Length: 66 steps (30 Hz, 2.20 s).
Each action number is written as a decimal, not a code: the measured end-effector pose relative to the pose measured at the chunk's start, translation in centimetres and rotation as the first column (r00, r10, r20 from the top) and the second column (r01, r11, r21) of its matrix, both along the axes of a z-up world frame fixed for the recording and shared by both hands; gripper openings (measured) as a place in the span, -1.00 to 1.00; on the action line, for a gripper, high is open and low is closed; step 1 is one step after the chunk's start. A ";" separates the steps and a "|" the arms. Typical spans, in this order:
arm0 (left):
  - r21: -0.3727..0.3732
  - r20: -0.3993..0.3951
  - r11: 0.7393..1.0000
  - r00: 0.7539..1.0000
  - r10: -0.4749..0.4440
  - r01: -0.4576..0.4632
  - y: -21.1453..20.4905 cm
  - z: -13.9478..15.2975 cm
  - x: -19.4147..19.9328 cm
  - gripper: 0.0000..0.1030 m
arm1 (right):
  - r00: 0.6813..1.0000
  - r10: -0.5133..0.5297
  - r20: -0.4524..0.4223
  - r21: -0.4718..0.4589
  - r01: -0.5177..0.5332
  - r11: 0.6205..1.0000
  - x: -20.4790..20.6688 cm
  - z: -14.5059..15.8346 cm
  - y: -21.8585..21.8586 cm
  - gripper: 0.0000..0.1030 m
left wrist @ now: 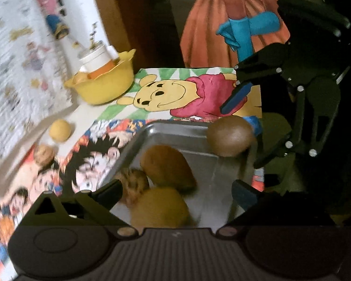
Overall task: Organize fruits
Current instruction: 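Lower both fruits into the tray and open both tools, then move both empty tools toward the striped melon and yellow round fruit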
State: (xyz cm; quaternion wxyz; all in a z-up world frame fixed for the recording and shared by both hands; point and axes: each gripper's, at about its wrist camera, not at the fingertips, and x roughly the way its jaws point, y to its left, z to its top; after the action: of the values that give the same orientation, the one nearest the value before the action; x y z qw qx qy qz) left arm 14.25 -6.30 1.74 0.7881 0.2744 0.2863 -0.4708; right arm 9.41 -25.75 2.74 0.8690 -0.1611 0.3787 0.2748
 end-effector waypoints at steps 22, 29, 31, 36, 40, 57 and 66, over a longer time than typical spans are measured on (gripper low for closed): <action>-0.120 -0.039 0.912 0.920 0.389 -0.391 9.7 -0.1 -4.6 0.99 | 0.998 -0.031 0.048 0.164 0.023 0.986 0.1 1.2 3.5 0.97; -0.135 -0.052 0.886 0.896 0.440 -0.443 11.3 0.1 -3.3 0.99 | 0.995 -0.078 0.060 0.197 0.065 0.978 1.2 1.3 4.7 0.99; -0.136 -0.058 0.878 0.889 0.455 -0.458 11.6 0.1 -2.6 0.99 | 0.994 -0.099 0.051 0.215 0.086 0.973 1.9 1.2 4.7 0.99; -0.131 -0.102 0.864 0.874 0.476 -0.486 12.3 -0.1 -0.4 0.99 | 0.990 -0.136 0.023 0.240 0.127 0.962 3.5 0.6 4.8 0.99; -0.136 -0.135 0.847 0.856 0.499 -0.514 12.8 -0.4 1.5 0.99 | 0.989 -0.150 0.004 0.240 0.145 0.960 4.9 0.0 4.9 0.99; -0.197 -0.236 0.744 0.768 0.596 -0.638 13.6 -1.3 11.4 0.99 | 0.987 -0.149 -0.058 0.242 0.159 0.957 11.6 -0.3 4.2 0.99; -0.211 -0.232 0.713 0.743 0.628 -0.668 12.1 -1.5 16.8 0.99 | 0.980 -0.201 0.002 0.152 0.198 0.968 15.5 1.3 3.4 0.99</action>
State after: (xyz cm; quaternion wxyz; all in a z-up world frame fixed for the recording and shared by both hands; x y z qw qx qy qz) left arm 31.07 5.84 0.27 0.9108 0.0073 0.3505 -0.2180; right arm 24.89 -22.39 4.06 0.9051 -0.0582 0.3637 0.2124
